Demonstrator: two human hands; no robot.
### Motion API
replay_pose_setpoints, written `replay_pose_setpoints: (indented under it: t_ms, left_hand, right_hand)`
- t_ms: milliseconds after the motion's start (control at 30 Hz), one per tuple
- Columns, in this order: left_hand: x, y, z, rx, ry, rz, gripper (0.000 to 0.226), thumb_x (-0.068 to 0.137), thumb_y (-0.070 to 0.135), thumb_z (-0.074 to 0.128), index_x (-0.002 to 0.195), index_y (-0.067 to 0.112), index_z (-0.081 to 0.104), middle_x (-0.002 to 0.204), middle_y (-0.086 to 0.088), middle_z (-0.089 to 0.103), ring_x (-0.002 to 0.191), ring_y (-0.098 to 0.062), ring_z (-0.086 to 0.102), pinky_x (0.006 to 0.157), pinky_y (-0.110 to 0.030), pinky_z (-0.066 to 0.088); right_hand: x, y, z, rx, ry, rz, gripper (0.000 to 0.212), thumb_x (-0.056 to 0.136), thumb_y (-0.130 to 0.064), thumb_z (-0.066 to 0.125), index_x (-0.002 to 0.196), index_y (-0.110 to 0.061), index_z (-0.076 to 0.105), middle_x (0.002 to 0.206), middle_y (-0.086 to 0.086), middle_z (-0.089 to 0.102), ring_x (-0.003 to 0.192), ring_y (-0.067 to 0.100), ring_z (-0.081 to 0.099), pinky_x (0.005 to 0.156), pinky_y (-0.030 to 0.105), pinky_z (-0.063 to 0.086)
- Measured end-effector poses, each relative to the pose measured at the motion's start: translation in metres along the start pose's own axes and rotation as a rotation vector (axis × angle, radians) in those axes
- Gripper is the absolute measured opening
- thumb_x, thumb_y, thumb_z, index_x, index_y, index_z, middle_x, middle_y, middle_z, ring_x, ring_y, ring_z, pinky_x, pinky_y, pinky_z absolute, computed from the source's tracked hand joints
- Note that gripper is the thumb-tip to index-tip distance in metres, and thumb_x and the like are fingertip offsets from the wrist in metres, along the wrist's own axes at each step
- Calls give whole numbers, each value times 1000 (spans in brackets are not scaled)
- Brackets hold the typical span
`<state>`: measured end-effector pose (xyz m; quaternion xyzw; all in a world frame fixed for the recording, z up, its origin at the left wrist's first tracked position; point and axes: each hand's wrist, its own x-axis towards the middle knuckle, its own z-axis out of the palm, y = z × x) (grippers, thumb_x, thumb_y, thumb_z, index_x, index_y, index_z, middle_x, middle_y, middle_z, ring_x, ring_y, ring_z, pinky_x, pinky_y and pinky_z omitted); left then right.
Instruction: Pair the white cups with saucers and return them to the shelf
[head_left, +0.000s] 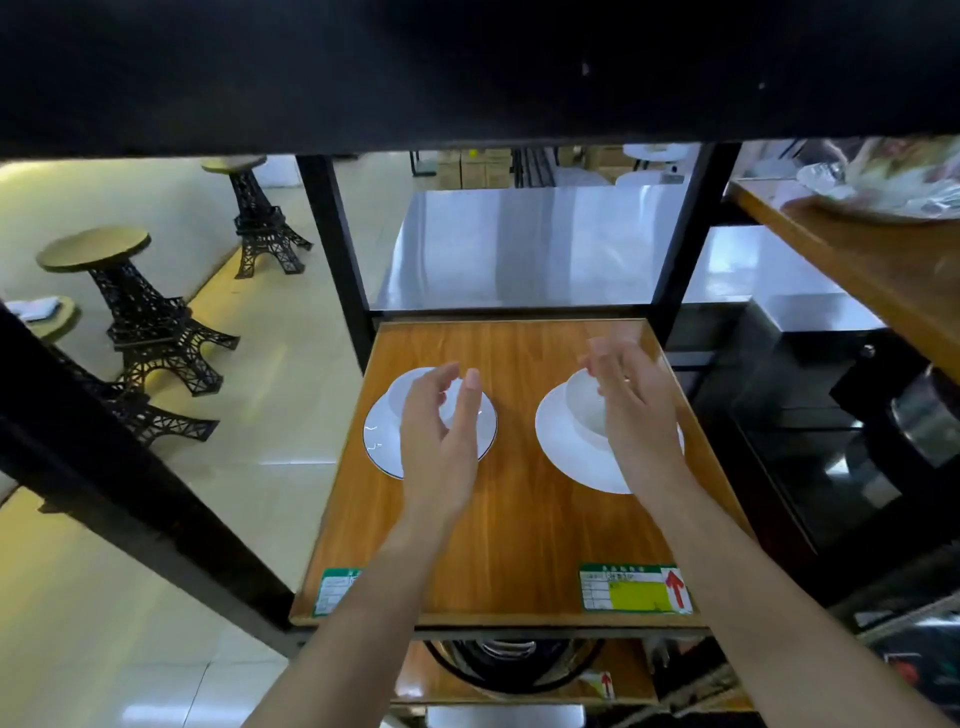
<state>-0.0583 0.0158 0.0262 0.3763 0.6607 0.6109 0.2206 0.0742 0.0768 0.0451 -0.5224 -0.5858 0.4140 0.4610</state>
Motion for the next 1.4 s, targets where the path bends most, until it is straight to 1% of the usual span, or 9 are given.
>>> replay_pose_setpoints:
  t_ms: [133, 233, 300, 367, 633, 933, 1100, 1267, 1400]
  left_hand:
    - [-16, 2, 25, -15, -177, -104, 32, 94, 41, 46, 106, 15, 61, 104, 1, 62, 95, -8, 55, 80, -12, 43]
    - [-19, 0, 43, -61, -280, -369, 29, 96, 45, 40, 89, 21, 55, 89, 5, 55, 86, -8, 53, 80, -14, 42]
    - [-16, -6, 51, -27, -314, -535, 38, 95, 46, 41, 115, 17, 53, 110, -1, 57, 105, -17, 55, 99, -32, 44]
    - [-12, -11, 55, 33, -338, -586, 50, 94, 36, 50, 136, 10, 41, 123, -10, 58, 108, -24, 60, 99, -41, 49]
    - [-15, -15, 63, -16, -401, -670, 43, 90, 2, 58, 130, 8, 44, 105, -17, 68, 86, -26, 70, 72, -33, 58]
    - [-16, -20, 65, -32, -333, -646, 41, 90, 5, 58, 129, 10, 46, 105, -16, 68, 75, -20, 70, 71, -31, 58]
    - [-17, -22, 65, -45, -315, -653, 39, 90, 6, 59, 127, 9, 48, 102, -15, 69, 74, -20, 70, 71, -31, 58]
    - [-18, -20, 63, -63, -305, -659, 41, 92, 11, 57, 131, 10, 45, 99, -14, 68, 74, -19, 69, 70, -30, 57]
    - [-24, -18, 58, 19, -266, -574, 32, 93, 18, 56, 124, 11, 50, 95, -10, 67, 76, -18, 67, 67, -28, 58]
  right_hand:
    - [10, 19, -30, 0, 187, 50, 25, 96, -39, 40, 110, -26, 55, 109, -5, 54, 102, 10, 51, 77, 22, 38]
    - [14, 39, -45, -2, 238, 198, 29, 97, -41, 35, 108, -22, 54, 105, 2, 57, 98, 15, 53, 74, 27, 39]
    - [13, 53, -52, -26, 259, 304, 37, 98, -40, 33, 118, -17, 55, 108, 4, 57, 97, 17, 52, 79, 30, 41]
    - [12, 67, -57, -87, 258, 365, 35, 99, -33, 36, 122, -15, 54, 111, 6, 59, 96, 19, 53, 85, 35, 44]
    - [13, 85, -62, -229, 98, 314, 34, 94, -21, 51, 126, -11, 56, 107, 15, 67, 61, 12, 51, 55, 22, 42]
    - [15, 89, -59, -198, 103, 282, 31, 93, -21, 55, 123, -15, 59, 115, 11, 67, 86, 21, 57, 86, 42, 53]
    - [15, 90, -60, -198, 75, 258, 36, 92, -24, 55, 127, -14, 57, 117, 12, 66, 86, 21, 55, 83, 40, 54]
    - [14, 93, -63, -210, 38, 229, 41, 94, -32, 50, 132, -14, 51, 116, 14, 64, 72, 13, 54, 55, 19, 43]
    - [9, 94, -66, -188, 92, 257, 44, 94, -38, 48, 132, -16, 48, 122, 10, 61, 99, 28, 61, 77, 36, 55]
